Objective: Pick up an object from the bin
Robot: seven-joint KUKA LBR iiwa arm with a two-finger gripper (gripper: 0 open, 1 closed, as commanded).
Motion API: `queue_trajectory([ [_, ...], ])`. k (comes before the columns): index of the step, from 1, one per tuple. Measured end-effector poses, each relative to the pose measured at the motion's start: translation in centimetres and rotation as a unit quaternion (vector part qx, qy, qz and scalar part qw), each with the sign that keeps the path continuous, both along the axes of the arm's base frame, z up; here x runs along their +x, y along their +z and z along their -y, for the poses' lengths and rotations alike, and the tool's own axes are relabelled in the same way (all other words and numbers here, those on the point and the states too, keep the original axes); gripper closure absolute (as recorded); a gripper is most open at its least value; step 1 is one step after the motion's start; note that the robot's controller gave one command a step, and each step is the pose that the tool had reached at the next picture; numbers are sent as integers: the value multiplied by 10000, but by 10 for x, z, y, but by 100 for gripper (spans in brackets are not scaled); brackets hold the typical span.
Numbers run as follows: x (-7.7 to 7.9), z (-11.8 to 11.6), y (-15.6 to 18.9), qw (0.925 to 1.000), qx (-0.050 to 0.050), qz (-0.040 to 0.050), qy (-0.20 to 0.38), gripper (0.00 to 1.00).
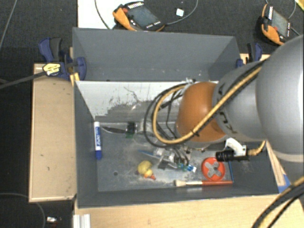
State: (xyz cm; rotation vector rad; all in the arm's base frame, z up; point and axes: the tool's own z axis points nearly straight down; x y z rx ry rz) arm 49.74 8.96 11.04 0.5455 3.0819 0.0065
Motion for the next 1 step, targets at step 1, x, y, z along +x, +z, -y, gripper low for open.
queue_trajectory([
  [1,0,0,18,10000,0,4,1,100],
])
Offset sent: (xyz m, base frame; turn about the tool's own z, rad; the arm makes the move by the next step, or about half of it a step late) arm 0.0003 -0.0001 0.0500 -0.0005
